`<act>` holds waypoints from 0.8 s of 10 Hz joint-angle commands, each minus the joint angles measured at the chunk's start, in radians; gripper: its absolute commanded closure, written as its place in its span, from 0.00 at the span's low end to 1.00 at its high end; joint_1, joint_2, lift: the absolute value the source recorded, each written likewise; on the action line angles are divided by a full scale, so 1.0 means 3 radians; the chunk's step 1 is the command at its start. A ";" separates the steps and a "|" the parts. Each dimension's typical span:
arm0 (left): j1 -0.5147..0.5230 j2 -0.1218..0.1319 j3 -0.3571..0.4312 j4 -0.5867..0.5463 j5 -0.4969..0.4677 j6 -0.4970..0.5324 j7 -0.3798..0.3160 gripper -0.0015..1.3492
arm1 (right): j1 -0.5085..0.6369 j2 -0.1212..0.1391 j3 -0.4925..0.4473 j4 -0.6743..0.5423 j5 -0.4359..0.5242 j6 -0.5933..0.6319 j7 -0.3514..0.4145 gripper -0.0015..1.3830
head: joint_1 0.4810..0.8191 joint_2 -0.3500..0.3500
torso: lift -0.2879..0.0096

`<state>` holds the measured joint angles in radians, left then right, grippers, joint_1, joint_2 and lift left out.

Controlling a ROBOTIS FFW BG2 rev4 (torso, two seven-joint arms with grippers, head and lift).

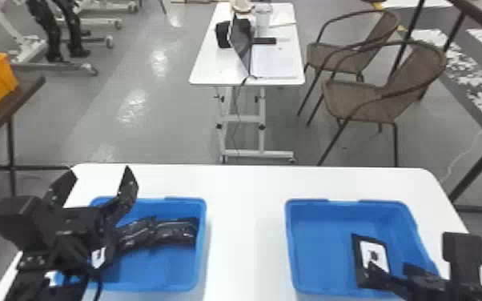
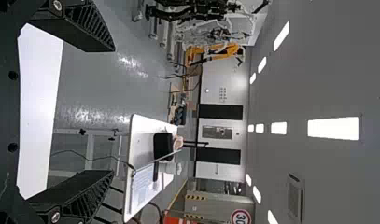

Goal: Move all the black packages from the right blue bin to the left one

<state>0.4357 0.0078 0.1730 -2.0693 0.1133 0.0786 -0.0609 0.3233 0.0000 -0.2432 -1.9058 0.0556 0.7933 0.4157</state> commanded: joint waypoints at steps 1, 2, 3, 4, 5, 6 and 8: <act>0.0000 0.0005 0.0006 0.0000 0.0011 0.0009 -0.0007 0.06 | -0.0055 0.0003 -0.0023 0.0109 0.0040 -0.0052 0.0000 0.27 | 0.63 0.54 | 0.84; 0.0000 0.0000 0.0006 0.0000 0.0011 0.0009 -0.0012 0.06 | -0.0065 0.0003 -0.0023 0.0150 0.0065 -0.0062 0.0000 0.27 | 0.63 0.53 | 0.84; 0.0005 0.0000 0.0006 0.0000 -0.0030 -0.0006 -0.0022 0.06 | -0.0096 0.0003 -0.0023 0.0242 0.0081 -0.0077 0.0000 0.27 | 0.63 0.53 | 0.84; 0.0000 0.0010 0.0001 0.0000 -0.0066 -0.0017 -0.0037 0.06 | -0.0152 0.0003 -0.0023 0.0385 0.0091 -0.0144 0.0000 0.27 | 0.63 0.53 | 0.84; -0.0005 0.0020 -0.0009 0.0000 -0.0071 -0.0017 -0.0037 0.06 | -0.0203 0.0003 -0.0018 0.0493 0.0065 -0.0205 0.0000 0.27 | 0.63 0.53 | 0.84; -0.0005 0.0020 -0.0004 0.0000 -0.0071 -0.0022 -0.0037 0.06 | -0.0239 0.0003 0.0003 0.0575 0.0050 -0.0262 0.0000 0.27 | 0.63 0.53 | 0.84; -0.0005 0.0020 -0.0009 0.0000 -0.0076 -0.0022 -0.0037 0.06 | -0.0305 0.0003 0.0049 0.0754 -0.0006 -0.0328 0.0010 0.38 | 0.63 0.54 | 0.84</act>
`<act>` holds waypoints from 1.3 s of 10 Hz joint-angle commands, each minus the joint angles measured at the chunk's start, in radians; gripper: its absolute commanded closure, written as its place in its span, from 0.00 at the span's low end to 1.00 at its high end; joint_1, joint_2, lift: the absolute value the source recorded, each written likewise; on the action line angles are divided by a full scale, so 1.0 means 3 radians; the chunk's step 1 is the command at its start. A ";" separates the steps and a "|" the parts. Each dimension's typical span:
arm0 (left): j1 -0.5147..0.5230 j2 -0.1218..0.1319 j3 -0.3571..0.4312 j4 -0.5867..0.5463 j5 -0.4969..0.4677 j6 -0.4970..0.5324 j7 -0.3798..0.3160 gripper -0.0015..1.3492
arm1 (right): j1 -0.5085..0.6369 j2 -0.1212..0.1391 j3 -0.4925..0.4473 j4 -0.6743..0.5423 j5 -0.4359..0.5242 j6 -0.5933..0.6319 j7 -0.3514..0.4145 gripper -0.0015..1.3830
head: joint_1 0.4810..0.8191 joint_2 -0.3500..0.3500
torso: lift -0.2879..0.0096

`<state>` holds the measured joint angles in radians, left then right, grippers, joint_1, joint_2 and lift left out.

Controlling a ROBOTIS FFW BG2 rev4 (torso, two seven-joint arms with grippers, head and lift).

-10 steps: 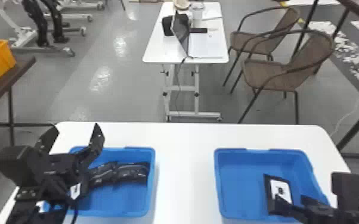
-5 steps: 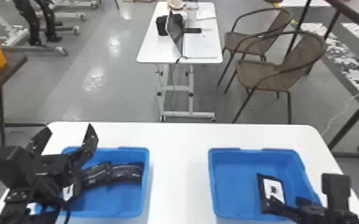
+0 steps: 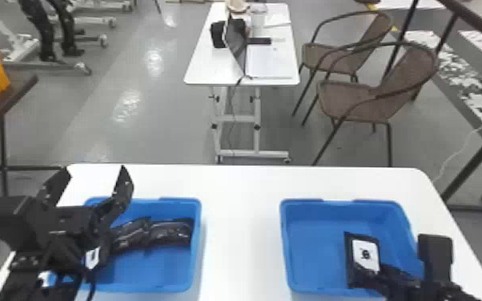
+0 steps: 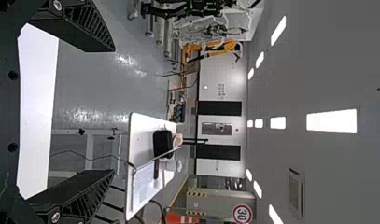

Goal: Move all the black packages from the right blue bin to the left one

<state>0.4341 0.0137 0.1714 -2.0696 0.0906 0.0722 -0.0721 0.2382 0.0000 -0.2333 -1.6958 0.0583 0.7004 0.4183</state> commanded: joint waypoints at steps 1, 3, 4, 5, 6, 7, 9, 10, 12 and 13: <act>0.0000 0.0000 0.0001 -0.0004 0.0000 0.0000 -0.0005 0.06 | -0.0032 0.0003 0.0062 0.0064 -0.0010 -0.0023 0.0007 0.44 | 0.63 0.55 | 0.84; 0.0015 -0.0005 0.0017 0.0001 0.0015 0.0000 -0.0005 0.06 | -0.0022 0.0003 0.0072 0.0054 -0.0051 -0.0085 0.0053 0.79 | 0.63 0.58 | 0.84; 0.0020 -0.0005 0.0022 0.0001 0.0030 0.0000 -0.0005 0.06 | 0.0014 0.0003 0.0057 -0.0033 -0.0123 -0.0075 0.0027 0.78 | 0.63 0.59 | 0.84; 0.0020 -0.0005 0.0022 0.0001 0.0066 0.0005 -0.0005 0.06 | 0.0060 0.0003 0.0046 -0.0207 -0.0143 0.0033 -0.0050 0.78 | 0.63 0.59 | 0.84; 0.0015 -0.0015 0.0017 0.0001 0.0107 0.0000 0.0000 0.07 | 0.0106 0.0003 0.0046 -0.0381 -0.0143 0.0064 -0.0080 0.78 | 0.63 0.58 | 0.84; 0.0000 -0.0041 0.0022 0.0011 0.0271 0.0030 0.0000 0.07 | 0.0142 0.0003 0.0046 -0.0550 -0.0143 0.0069 -0.0075 0.78 | 0.63 0.58 | 0.84; -0.0031 -0.0054 0.0032 0.0037 0.0537 -0.0036 0.0000 0.07 | 0.0039 0.0003 0.0118 -0.0775 -0.0271 0.0043 -0.0070 0.78 | 0.63 0.57 | 0.84; -0.0046 -0.0041 0.0027 0.0037 0.0664 0.0005 0.0000 0.07 | -0.0134 -0.0026 0.0317 -0.0754 -0.0394 0.0028 -0.0065 0.78 | 0.63 0.58 | 0.84; -0.0102 0.0021 -0.0039 0.0139 0.1099 -0.0005 -0.0005 0.07 | -0.0712 -0.0327 0.0905 -0.0243 -0.0726 -0.0023 0.0094 0.78 | 0.63 0.66 | 0.84; -0.0138 0.0092 -0.0075 0.0169 0.1299 0.0036 -0.0005 0.07 | -0.0993 -0.0332 0.1146 0.0033 -0.0793 -0.0064 0.0252 0.78 | 0.63 0.72 | 0.84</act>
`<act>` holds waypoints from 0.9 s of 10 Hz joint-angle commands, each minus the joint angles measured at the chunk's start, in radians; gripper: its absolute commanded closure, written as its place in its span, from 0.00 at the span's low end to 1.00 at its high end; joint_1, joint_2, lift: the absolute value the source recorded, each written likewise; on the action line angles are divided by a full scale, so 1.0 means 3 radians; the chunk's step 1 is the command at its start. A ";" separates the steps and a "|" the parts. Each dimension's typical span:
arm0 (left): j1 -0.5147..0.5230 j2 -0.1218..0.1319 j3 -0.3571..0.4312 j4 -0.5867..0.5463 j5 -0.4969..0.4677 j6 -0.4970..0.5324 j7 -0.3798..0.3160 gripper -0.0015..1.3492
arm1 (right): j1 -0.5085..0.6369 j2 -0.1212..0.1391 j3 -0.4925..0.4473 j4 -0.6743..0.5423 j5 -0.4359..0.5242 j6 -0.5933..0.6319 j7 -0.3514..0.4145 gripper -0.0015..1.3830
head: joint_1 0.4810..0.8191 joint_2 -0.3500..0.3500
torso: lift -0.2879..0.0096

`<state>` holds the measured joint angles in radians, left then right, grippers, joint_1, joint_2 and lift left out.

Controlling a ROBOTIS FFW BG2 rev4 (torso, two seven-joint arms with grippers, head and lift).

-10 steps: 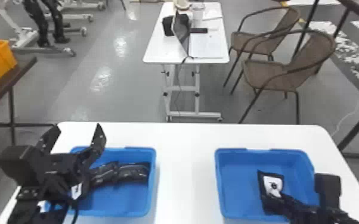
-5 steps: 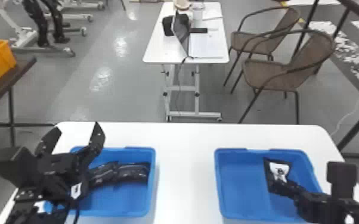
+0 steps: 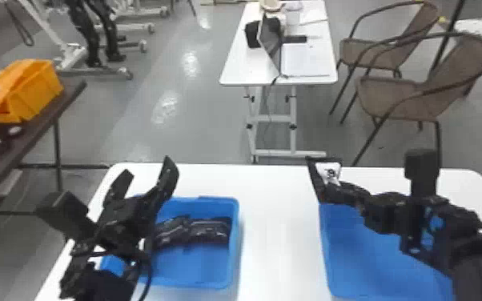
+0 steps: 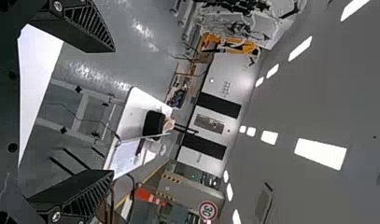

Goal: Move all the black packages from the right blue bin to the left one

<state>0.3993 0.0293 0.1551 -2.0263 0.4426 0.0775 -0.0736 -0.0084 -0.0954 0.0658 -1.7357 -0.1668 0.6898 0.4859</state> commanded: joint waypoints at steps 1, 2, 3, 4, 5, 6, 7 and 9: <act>-0.0058 0.0086 -0.0057 0.0051 0.0325 0.0079 0.0000 0.07 | -0.0407 -0.0060 0.0425 0.0350 -0.0144 -0.0111 0.0078 0.78 | 0.63 0.78 | 0.84; -0.0088 0.0122 -0.0098 0.0102 0.0504 0.0100 0.0000 0.07 | -0.0570 -0.0086 0.0629 0.0514 -0.0293 -0.0172 0.0129 0.78 | 0.63 0.84 | 0.84; -0.0129 0.0143 -0.0113 0.0107 0.0590 0.0217 -0.0005 0.07 | -0.0667 -0.0117 0.0773 0.0621 -0.0456 -0.0249 0.0144 0.78 | 0.63 0.85 | 0.84; -0.0186 0.0148 -0.0103 0.0107 0.0677 0.0412 -0.0062 0.07 | -0.0764 -0.0122 0.0895 0.0698 -0.0518 -0.0295 0.0196 0.78 | 0.63 0.89 | 0.84; -0.0262 0.0158 -0.0087 0.0107 0.0713 0.0591 -0.0133 0.07 | -0.0887 -0.0091 0.1008 0.0836 -0.0599 -0.0341 0.0334 0.78 | 0.63 0.90 | 0.84; -0.0349 0.0168 -0.0087 0.0122 0.0764 0.0775 -0.0205 0.07 | -0.1010 -0.0050 0.1136 0.0979 -0.0702 -0.0407 0.0451 0.78 | 0.63 0.92 | 0.84; -0.0431 0.0178 -0.0082 0.0158 0.0815 0.0959 -0.0302 0.07 | -0.1107 -0.0040 0.1258 0.1071 -0.0804 -0.0433 0.0528 0.78 | 0.63 0.94 | 0.84; -0.0528 0.0219 -0.0092 0.0189 0.0805 0.1209 -0.0384 0.07 | -0.1276 -0.0086 0.1488 0.1138 -0.0988 -0.0464 0.0589 0.78 | 0.63 0.95 | 0.84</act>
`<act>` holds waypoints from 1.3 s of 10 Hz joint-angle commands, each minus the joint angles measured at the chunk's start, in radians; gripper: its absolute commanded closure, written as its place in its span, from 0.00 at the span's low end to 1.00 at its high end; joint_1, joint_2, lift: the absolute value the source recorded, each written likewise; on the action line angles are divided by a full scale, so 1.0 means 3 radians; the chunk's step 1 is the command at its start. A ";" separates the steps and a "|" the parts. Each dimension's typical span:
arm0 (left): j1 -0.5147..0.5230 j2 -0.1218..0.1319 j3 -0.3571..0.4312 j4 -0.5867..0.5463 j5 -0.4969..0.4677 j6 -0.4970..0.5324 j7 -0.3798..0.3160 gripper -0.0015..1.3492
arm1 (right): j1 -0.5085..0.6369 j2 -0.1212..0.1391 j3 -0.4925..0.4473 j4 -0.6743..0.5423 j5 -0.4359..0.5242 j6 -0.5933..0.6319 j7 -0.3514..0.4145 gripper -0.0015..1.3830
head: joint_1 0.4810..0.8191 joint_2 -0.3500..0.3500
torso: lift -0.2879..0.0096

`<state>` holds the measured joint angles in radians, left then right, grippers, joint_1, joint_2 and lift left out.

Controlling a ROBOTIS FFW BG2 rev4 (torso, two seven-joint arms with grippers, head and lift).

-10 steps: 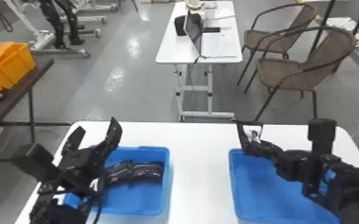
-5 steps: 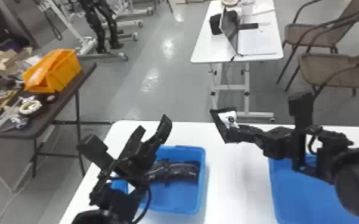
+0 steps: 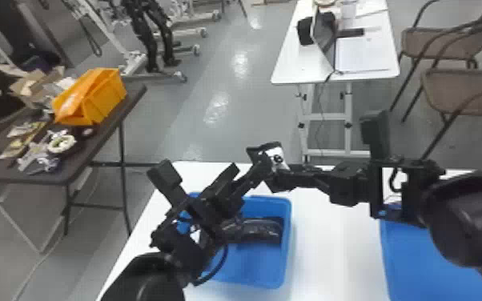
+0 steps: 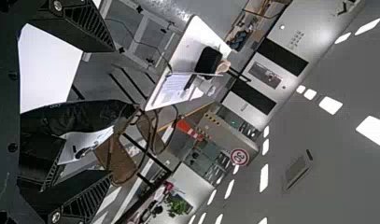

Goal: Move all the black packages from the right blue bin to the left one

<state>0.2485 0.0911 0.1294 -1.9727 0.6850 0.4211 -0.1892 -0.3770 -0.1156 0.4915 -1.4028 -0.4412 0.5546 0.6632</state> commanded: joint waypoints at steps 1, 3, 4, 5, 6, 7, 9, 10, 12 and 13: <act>-0.0046 0.0024 -0.0027 0.0041 -0.0003 0.0094 -0.0003 0.07 | -0.0124 -0.0044 0.0187 0.0043 -0.0135 -0.0034 -0.0002 0.78 | 0.63 0.96 | 0.84; -0.0087 0.0018 -0.0068 0.0066 -0.0023 0.0110 -0.0019 0.07 | -0.0241 -0.0080 0.0387 0.0110 -0.0273 -0.0069 -0.0002 0.78 | 0.63 0.98 | 0.84; -0.0102 0.0018 -0.0073 0.0072 -0.0080 0.0105 -0.0034 0.08 | -0.0257 -0.0085 0.0417 0.0120 -0.0304 -0.0080 -0.0002 0.78 | 0.63 0.98 | 0.84; -0.0092 0.0013 -0.0073 0.0072 -0.0110 0.0064 -0.0034 0.32 | -0.0257 -0.0085 0.0417 0.0125 -0.0314 -0.0080 -0.0002 0.78 | 0.63 0.98 | 0.84; -0.0041 -0.0028 -0.0078 0.0056 -0.0146 -0.0084 0.0043 0.92 | -0.0252 -0.0085 0.0417 0.0125 -0.0319 -0.0080 -0.0002 0.78 | 0.63 0.99 | 0.84; -0.0010 -0.0115 -0.0038 0.0056 -0.0075 -0.0084 0.0073 0.90 | -0.0241 -0.0090 0.0417 0.0135 -0.0334 -0.0085 -0.0002 0.78 | 0.63 0.99 | 0.84; 0.0010 -0.0155 -0.0043 0.0077 0.0002 -0.0166 0.0063 0.91 | -0.0221 -0.0080 0.0417 0.0181 -0.0350 -0.0146 -0.0002 0.78 | 0.63 1.00 | 0.84; 0.0020 -0.0145 -0.0058 0.0077 0.0012 -0.0258 0.0053 0.91 | -0.0211 -0.0070 0.0407 0.0197 -0.0340 -0.0172 -0.0002 0.78 | 0.63 1.00 | 0.84; 0.0020 -0.0140 -0.0058 0.0077 0.0002 -0.0299 0.0053 0.91 | -0.0211 -0.0044 0.0371 0.0227 -0.0283 -0.0248 -0.0007 0.78 | 0.63 1.00 | 0.84; 0.0020 -0.0135 -0.0084 0.0077 -0.0008 -0.0371 0.0053 0.91 | -0.0231 -0.0013 0.0351 0.0325 -0.0288 -0.0346 -0.0007 0.74 | 0.63 1.00 | 0.84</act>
<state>0.2546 0.0491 0.1081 -1.9497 0.6845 0.3206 -0.1734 -0.4424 -0.1245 0.6009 -1.3202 -0.5271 0.4656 0.6613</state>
